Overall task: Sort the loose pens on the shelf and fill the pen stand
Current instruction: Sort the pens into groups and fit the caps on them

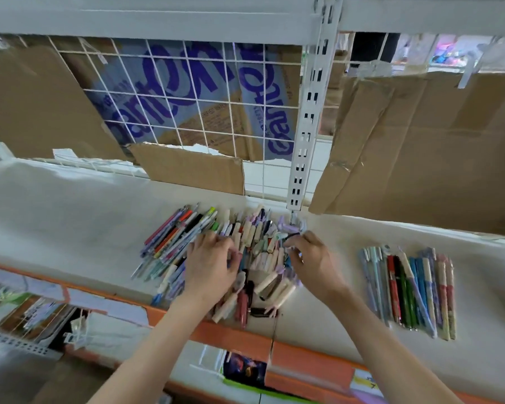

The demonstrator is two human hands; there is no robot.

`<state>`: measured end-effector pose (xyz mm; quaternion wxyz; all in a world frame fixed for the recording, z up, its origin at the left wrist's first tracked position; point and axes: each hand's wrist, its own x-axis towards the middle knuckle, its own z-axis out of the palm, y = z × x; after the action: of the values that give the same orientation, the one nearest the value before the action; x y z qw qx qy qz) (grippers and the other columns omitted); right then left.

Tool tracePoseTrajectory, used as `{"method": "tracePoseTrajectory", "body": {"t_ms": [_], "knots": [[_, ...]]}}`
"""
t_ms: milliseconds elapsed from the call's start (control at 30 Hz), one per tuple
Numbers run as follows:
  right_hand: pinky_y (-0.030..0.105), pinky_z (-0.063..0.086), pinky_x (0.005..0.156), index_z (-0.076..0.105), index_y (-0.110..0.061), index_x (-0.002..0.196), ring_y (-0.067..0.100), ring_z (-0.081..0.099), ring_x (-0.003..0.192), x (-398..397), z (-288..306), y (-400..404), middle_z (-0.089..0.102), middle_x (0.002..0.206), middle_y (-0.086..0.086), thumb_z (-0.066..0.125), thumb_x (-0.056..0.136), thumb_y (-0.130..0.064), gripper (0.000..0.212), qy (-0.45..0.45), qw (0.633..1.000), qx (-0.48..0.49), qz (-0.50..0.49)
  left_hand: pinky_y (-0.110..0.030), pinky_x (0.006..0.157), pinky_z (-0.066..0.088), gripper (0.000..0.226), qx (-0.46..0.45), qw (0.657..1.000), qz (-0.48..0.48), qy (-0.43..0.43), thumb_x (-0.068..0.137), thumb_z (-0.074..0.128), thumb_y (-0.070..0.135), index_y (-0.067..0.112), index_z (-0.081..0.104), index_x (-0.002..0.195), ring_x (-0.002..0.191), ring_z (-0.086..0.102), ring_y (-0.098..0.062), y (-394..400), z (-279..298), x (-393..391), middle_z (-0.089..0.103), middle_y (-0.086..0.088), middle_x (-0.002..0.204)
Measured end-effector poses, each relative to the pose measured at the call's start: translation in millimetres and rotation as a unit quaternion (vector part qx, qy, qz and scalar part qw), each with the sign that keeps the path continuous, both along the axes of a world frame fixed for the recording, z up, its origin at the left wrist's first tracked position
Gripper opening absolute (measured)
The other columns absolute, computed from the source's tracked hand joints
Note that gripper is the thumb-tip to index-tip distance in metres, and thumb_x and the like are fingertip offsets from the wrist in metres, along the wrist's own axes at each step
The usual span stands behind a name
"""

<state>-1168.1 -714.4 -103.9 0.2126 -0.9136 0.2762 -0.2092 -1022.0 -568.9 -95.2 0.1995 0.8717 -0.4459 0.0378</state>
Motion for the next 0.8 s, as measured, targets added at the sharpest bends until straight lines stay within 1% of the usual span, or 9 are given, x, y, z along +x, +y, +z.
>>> {"method": "tracePoseTrajectory", "body": {"t_ms": [167,267,367,433,467,533,633,700,800], "knots": [[0.027,0.046,0.065,0.071,-0.007,0.097,0.028,0.060,0.078,2,3,-11,0.052,0.095,0.006,0.051,0.089,0.005,0.025,0.011,0.998,0.053,-0.011,-0.040,0.099,0.032,0.024,0.112,0.991,-0.003,-0.068,0.092,0.048,0.035,0.022,0.057,0.110,0.114,0.044,-0.025,-15,9,-12,0.048,-0.005,0.119],[0.015,0.040,0.066,0.072,-0.008,0.097,0.024,0.058,0.080,-1,7,-12,0.048,0.092,0.001,0.058,0.088,-0.002,0.017,0.021,0.998,0.061,-0.019,-0.043,0.104,0.030,0.034,0.161,0.984,-0.001,-0.075,0.092,0.047,0.039,0.023,0.053,0.121,0.120,0.042,-0.027,-18,12,-12,0.046,-0.008,0.128],[0.006,0.040,0.063,0.069,-0.007,0.098,0.016,0.051,0.077,4,11,-8,0.045,0.095,0.000,0.060,0.090,-0.010,0.013,0.034,0.997,0.066,-0.014,-0.043,0.106,0.030,0.033,0.176,0.983,-0.001,-0.060,0.091,0.049,0.040,0.021,0.055,0.117,0.119,0.044,-0.026,-17,12,-11,0.047,-0.008,0.127],[0.013,0.046,0.073,0.069,-0.004,0.097,0.015,0.048,0.080,13,10,-5,0.045,0.096,0.002,0.060,0.089,-0.010,0.013,0.024,0.996,0.082,-0.007,-0.040,0.102,0.031,0.027,0.143,0.989,0.010,-0.037,0.091,0.048,0.039,0.019,0.059,0.105,0.113,0.047,-0.023,-13,11,-10,0.050,-0.003,0.118],[0.022,0.048,0.079,0.069,-0.004,0.096,0.016,0.048,0.082,18,9,-4,0.047,0.098,0.004,0.059,0.090,-0.011,0.014,0.027,0.996,0.090,-0.011,-0.039,0.099,0.032,0.025,0.111,0.994,0.013,-0.019,0.091,0.047,0.039,0.018,0.060,0.098,0.107,0.050,-0.021,-11,9,-10,0.051,0.000,0.111],[0.031,0.049,0.082,0.068,-0.005,0.093,0.018,0.051,0.084,25,7,-2,0.052,0.103,0.007,0.058,0.091,-0.017,0.016,0.052,0.992,0.107,-0.034,-0.039,0.092,0.037,0.018,0.018,1.000,0.008,0.022,0.090,0.052,0.035,0.019,0.058,0.082,0.089,0.054,-0.017,-5,7,-10,0.054,0.006,0.091],[0.024,0.045,0.060,0.063,-0.012,0.080,0.012,0.052,0.077,33,7,2,0.052,0.101,0.003,0.054,0.092,-0.028,0.021,0.107,0.988,0.092,-0.068,-0.039,0.074,0.045,0.018,-0.087,0.993,-0.016,0.072,0.086,0.062,0.026,0.023,0.051,0.072,0.059,0.048,-0.011,2,7,-11,0.051,0.015,0.064],[0.020,0.037,0.051,0.053,-0.015,0.067,0.010,0.049,0.070,37,7,3,0.049,0.093,-0.001,0.053,0.092,-0.029,0.029,0.140,0.984,0.073,-0.087,-0.035,0.064,0.045,0.016,-0.101,0.989,-0.024,0.101,0.087,0.063,0.024,0.022,0.051,0.075,0.055,0.050,-0.009,3,11,-14,0.051,0.016,0.060],[0.016,0.035,0.042,0.043,-0.017,0.058,0.006,0.044,0.053,41,8,0,0.036,0.068,-0.009,0.051,0.089,-0.020,0.032,0.146,0.978,0.107,-0.105,-0.018,0.052,0.043,0.011,-0.102,0.987,-0.028,0.125,0.091,0.059,0.025,0.019,0.055,0.082,0.056,0.056,-0.003,5,14,-17,0.060,0.011,0.066]]}}
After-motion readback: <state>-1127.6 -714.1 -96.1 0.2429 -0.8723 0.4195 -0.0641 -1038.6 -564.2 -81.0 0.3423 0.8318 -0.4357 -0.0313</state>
